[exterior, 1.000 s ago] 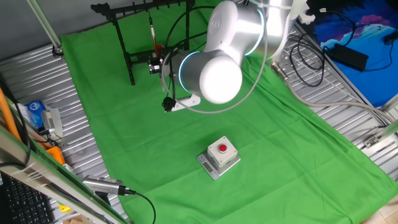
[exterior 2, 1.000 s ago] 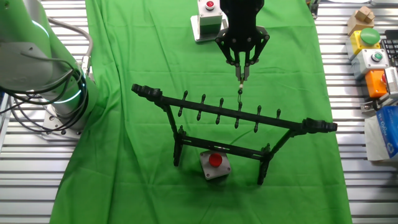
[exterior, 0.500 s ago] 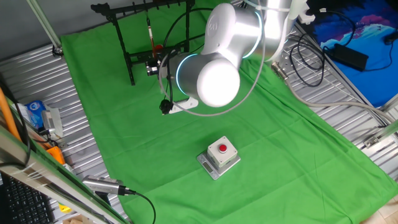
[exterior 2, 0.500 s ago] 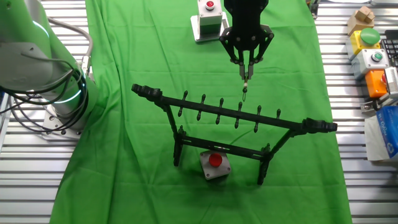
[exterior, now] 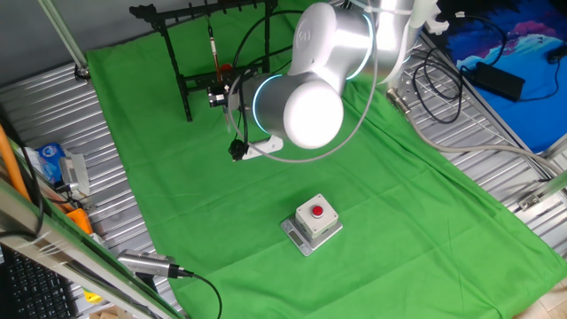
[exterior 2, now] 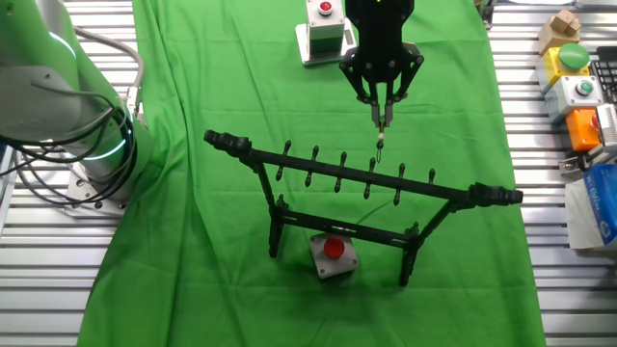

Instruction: Place the brush on the pen rack

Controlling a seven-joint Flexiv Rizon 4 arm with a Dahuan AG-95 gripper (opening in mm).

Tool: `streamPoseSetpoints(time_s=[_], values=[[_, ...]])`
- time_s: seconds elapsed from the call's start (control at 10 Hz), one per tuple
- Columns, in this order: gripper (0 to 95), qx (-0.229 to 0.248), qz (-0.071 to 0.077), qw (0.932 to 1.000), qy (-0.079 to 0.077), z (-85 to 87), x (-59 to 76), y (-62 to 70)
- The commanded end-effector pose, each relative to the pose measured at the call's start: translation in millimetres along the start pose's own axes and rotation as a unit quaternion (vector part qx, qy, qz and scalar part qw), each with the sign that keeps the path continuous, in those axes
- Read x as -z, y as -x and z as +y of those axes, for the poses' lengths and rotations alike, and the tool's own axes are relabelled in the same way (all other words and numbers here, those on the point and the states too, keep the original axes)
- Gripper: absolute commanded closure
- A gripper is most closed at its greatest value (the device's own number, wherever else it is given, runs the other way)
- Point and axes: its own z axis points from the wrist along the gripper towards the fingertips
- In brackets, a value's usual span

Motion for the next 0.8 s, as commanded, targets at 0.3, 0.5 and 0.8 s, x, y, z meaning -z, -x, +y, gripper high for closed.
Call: streamPoseSetpoints(time_s=[0.3, 0.5, 0.8], values=[[95.0, -0.002, -0.002, 1.0, 0.0, 2.0, -0.6, -0.5], [95.0, -0.003, -0.002, 1.0, -0.001, 4.1, -1.5, -0.9], [95.0, -0.003, -0.005, 1.0, -0.002, 9.3, -3.9, -2.9]])
